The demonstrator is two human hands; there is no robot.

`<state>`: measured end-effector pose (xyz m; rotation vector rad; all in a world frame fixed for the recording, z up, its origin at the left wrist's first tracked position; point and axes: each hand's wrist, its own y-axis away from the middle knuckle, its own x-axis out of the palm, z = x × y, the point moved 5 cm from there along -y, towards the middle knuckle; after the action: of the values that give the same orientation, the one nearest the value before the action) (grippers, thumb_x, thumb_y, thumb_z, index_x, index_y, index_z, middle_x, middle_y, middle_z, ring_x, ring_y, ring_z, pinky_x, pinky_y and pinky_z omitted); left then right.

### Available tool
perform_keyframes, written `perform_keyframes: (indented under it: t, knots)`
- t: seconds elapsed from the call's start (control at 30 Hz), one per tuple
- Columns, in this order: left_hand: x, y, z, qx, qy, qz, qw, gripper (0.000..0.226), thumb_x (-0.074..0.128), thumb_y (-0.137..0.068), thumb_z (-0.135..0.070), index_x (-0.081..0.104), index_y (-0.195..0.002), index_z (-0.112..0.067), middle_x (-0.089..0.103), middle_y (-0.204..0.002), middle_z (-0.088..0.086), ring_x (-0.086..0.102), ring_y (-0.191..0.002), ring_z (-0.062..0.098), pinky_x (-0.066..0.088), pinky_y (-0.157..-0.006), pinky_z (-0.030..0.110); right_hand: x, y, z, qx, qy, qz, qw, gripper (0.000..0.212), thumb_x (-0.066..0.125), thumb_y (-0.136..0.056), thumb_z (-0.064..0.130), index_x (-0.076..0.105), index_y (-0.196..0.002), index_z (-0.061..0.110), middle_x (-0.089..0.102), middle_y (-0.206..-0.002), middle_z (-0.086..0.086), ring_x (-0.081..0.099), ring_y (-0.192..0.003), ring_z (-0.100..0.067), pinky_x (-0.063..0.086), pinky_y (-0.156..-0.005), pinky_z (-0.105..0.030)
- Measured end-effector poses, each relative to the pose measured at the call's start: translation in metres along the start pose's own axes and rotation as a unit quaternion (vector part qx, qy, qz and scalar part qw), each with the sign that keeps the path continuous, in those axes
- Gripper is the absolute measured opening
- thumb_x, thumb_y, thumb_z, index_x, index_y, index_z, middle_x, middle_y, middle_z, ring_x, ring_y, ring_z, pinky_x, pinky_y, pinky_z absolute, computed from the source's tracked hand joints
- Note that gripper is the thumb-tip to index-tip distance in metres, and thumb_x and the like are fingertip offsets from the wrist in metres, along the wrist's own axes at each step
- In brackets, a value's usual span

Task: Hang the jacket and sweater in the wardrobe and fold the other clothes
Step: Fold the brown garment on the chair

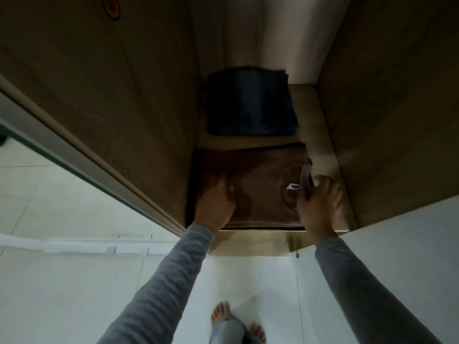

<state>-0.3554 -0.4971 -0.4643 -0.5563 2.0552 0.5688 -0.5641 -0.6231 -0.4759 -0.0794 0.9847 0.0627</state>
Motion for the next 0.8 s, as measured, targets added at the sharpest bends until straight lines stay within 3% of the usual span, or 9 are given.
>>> perform_keyframes:
  t: [0.1,0.2,0.3,0.47,0.53,0.63,0.7,0.8]
  knots:
    - [0.027,-0.017,-0.016,0.111,-0.01,-0.018,0.994,0.058,0.019,-0.096,-0.042,0.024,-0.148,-0.018,0.022,-0.155,0.009,0.015,-0.144,0.025,0.017,-0.117,0.041,0.027,0.006,0.045,-0.173,-0.038,0.038,0.984,0.039,0.052,-0.091,0.021,0.049,-0.129,0.01,0.046,-0.137,-0.013,0.042,-0.128,-0.03,0.036,-0.106,-0.043]
    - [0.058,-0.023,0.007,0.13,-0.122,-0.018,0.984,0.069,0.001,-0.089,-0.052,0.011,-0.15,-0.023,0.011,-0.158,0.007,0.002,-0.146,0.022,0.0,-0.118,0.039,0.075,0.025,0.056,-0.309,0.064,0.125,0.94,0.054,0.028,-0.094,0.039,0.041,-0.142,0.018,0.033,-0.152,-0.007,0.025,-0.143,-0.024,0.016,-0.116,-0.042]
    - [0.067,-0.021,0.035,0.127,-0.144,-0.06,0.98,0.065,0.013,-0.093,-0.056,0.011,-0.15,-0.023,0.011,-0.158,0.008,0.004,-0.146,0.021,0.0,-0.118,0.035,0.098,0.029,0.035,-0.332,0.15,0.124,0.923,0.062,0.022,-0.094,0.05,0.033,-0.147,0.02,0.028,-0.155,-0.004,0.021,-0.144,-0.02,0.008,-0.116,-0.038]
    - [0.061,-0.011,0.058,0.079,-0.127,-0.089,0.985,0.078,0.014,-0.092,-0.063,0.012,-0.15,-0.011,0.006,-0.158,0.012,-0.001,-0.146,0.026,0.003,-0.118,0.038,0.086,0.017,0.006,-0.249,0.165,0.107,0.948,0.074,0.008,-0.089,0.059,0.012,-0.151,0.019,0.005,-0.16,-0.001,-0.006,-0.143,-0.01,0.001,-0.115,-0.038]
    - [0.059,-0.006,0.064,0.041,-0.116,-0.084,0.989,0.085,0.007,-0.09,-0.067,0.012,-0.149,-0.007,0.008,-0.157,0.015,0.005,-0.146,0.029,0.004,-0.118,0.036,0.081,0.018,0.007,-0.243,0.173,0.099,0.949,0.074,0.009,-0.09,0.055,0.022,-0.15,0.013,0.016,-0.158,-0.007,0.006,-0.145,-0.016,0.01,-0.115,-0.04]
    - [0.049,-0.001,0.063,0.001,-0.074,-0.105,0.992,0.092,0.003,-0.088,-0.07,0.02,-0.147,-0.001,0.016,-0.155,0.021,0.019,-0.143,0.033,0.01,-0.114,0.036,0.061,0.016,0.02,-0.27,0.152,0.017,0.951,0.055,0.028,-0.094,0.041,0.055,-0.129,0.009,0.047,-0.143,-0.01,0.046,-0.129,-0.025,0.038,-0.102,-0.044]
    - [0.041,-0.008,0.051,0.024,-0.028,-0.115,0.993,0.087,0.007,-0.088,-0.067,0.019,-0.148,-0.006,0.012,-0.157,0.013,0.013,-0.145,0.026,0.008,-0.116,0.032,0.051,0.01,0.038,-0.31,0.095,-0.046,0.945,0.04,0.036,-0.094,0.033,0.063,-0.116,0.012,0.054,-0.135,-0.007,0.052,-0.117,-0.023,0.043,-0.093,-0.04]
    - [0.029,-0.035,0.026,0.097,-0.009,-0.146,0.985,0.071,0.017,-0.092,-0.057,0.029,-0.147,-0.014,0.019,-0.156,0.008,0.012,-0.145,0.021,0.012,-0.118,0.036,0.053,-0.006,0.073,-0.357,0.065,-0.055,0.93,0.037,0.038,-0.093,0.03,0.061,-0.118,0.014,0.052,-0.137,-0.006,0.05,-0.121,-0.023,0.042,-0.094,-0.038]
